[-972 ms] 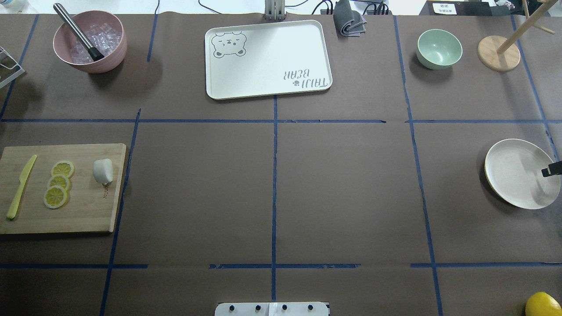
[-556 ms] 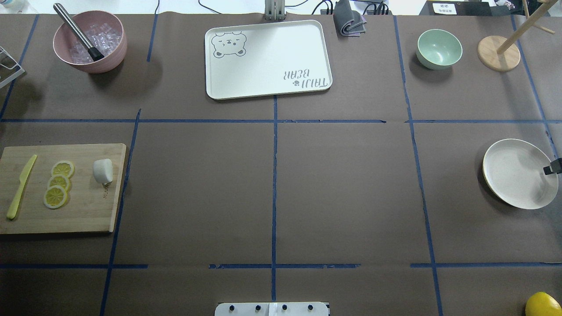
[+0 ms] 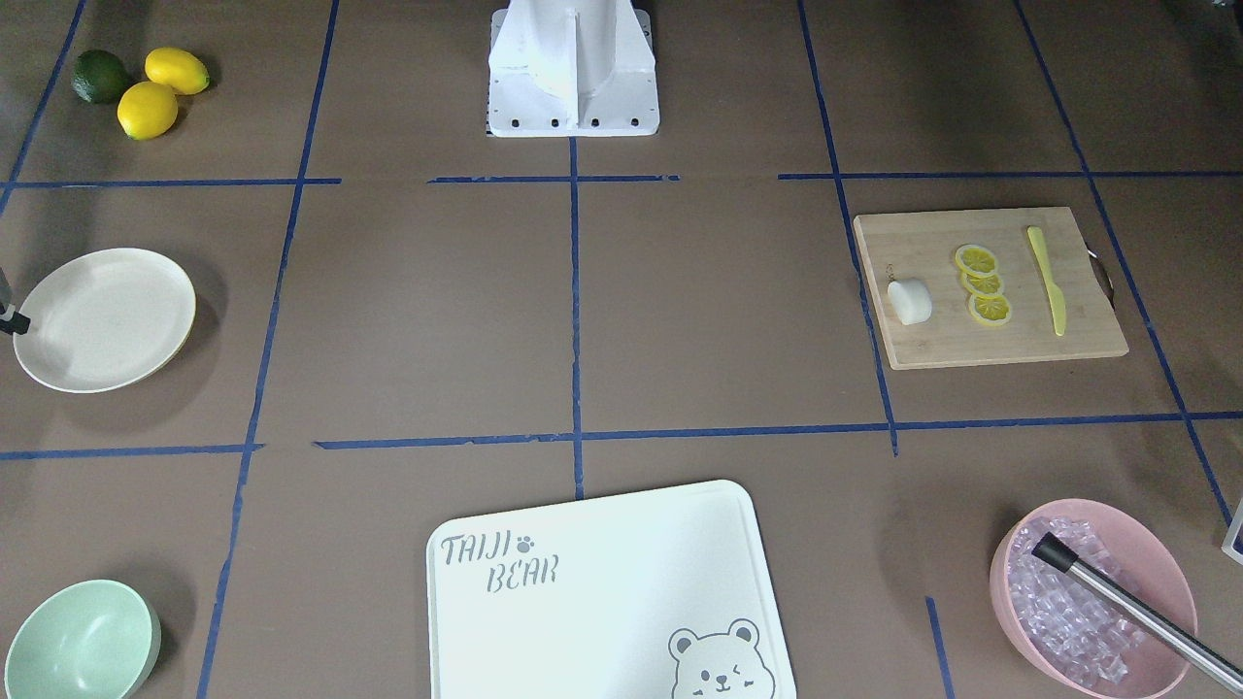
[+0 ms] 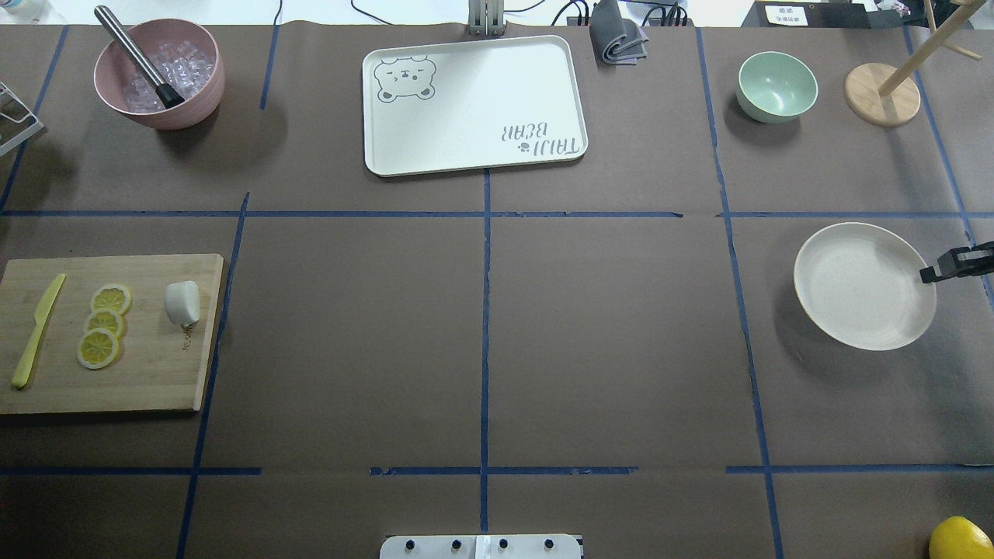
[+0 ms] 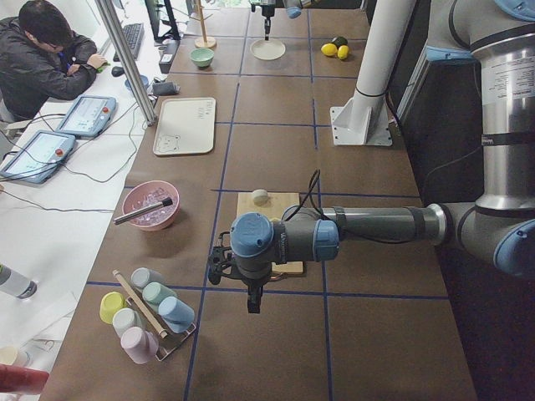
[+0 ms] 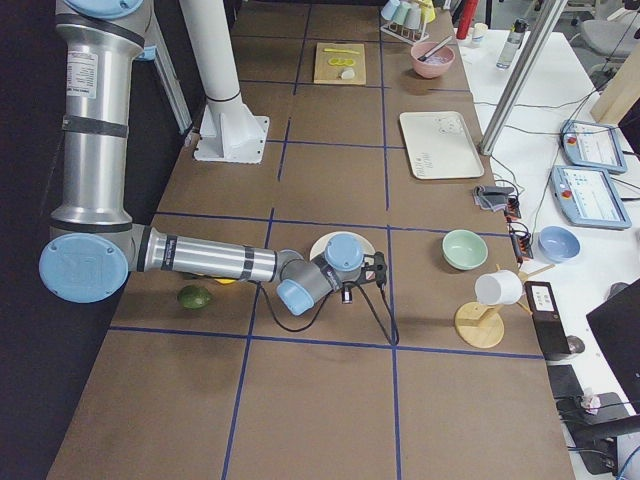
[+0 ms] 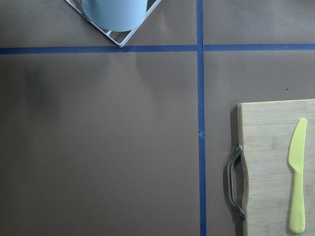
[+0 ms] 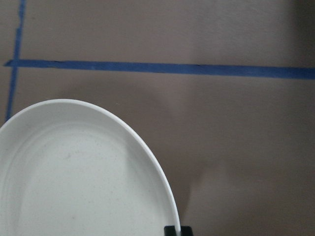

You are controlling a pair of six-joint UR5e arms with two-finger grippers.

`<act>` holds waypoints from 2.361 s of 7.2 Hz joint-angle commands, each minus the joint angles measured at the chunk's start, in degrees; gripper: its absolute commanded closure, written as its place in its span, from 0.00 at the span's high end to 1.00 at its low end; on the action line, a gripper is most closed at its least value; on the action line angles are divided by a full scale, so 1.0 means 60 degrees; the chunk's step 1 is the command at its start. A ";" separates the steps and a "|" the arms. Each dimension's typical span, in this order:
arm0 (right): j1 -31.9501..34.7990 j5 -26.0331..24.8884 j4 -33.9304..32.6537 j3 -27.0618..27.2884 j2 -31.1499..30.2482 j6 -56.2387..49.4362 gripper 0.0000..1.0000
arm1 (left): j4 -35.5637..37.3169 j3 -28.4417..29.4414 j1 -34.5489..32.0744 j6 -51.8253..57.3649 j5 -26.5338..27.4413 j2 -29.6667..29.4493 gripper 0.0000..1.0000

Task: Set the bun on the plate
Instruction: 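Drag the white plate with the right gripper toward the table center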

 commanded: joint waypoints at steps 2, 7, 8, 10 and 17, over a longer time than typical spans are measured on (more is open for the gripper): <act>-0.2001 -0.0259 -0.0087 0.1336 0.2120 0.4719 0.00 | 0.0010 -0.0010 0.0000 0.0000 -0.0007 0.0000 1.00; -0.6017 -0.4503 -0.2835 0.1587 0.5028 0.7301 0.00 | 0.0025 0.0033 0.0014 0.0000 -0.0007 0.0015 1.00; -0.6459 -0.5033 -0.3073 0.1529 0.5278 0.7606 0.00 | 0.0025 0.0063 0.0014 0.0000 -0.0007 0.0015 1.00; -0.6813 -0.5678 -0.3628 0.1514 0.5427 0.7858 0.00 | 0.0025 0.0077 0.0014 0.0000 -0.0007 0.0015 1.00; -0.6670 -0.5626 -0.4261 0.1644 0.5427 0.8136 1.00 | -0.0048 0.0034 0.0044 0.0014 0.0007 0.0088 1.00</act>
